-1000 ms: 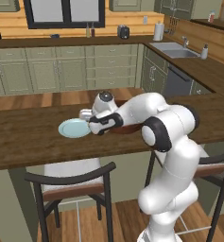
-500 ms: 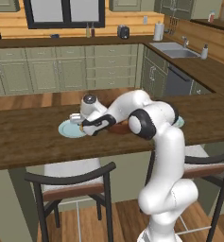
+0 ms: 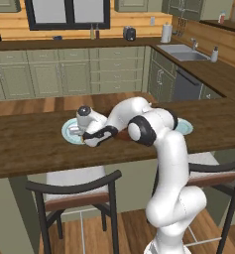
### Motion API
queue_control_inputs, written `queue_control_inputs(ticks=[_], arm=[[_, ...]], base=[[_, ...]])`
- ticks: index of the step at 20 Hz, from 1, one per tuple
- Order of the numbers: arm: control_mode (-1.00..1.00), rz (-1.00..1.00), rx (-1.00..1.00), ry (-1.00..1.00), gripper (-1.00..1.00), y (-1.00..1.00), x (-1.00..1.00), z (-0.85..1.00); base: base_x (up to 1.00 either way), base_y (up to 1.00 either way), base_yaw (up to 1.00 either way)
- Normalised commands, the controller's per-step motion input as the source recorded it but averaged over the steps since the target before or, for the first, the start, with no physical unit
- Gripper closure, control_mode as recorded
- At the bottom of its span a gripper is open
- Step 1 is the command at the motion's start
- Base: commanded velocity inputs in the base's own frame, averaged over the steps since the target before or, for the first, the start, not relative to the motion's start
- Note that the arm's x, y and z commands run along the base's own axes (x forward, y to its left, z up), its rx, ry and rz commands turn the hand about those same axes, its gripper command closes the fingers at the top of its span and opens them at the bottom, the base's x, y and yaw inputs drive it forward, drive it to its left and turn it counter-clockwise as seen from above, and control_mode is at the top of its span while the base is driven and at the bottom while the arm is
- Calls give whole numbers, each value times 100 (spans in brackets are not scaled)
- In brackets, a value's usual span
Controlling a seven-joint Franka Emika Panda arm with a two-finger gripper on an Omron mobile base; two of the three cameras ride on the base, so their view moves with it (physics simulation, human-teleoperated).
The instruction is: Place one bun and one sausage from the bowl on each plate.
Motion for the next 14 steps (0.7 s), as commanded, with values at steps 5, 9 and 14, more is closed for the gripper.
queue_control_inputs(ticks=[5,9,14], arm=[[-100,0,14,-17,-100,-16,23,29],[-100,0,8,-5,-100,-1,47,4],[-100,0,8,-23,-100,0,11,89]], base=[[0,0,0],[0,0,0],[0,0,0]])
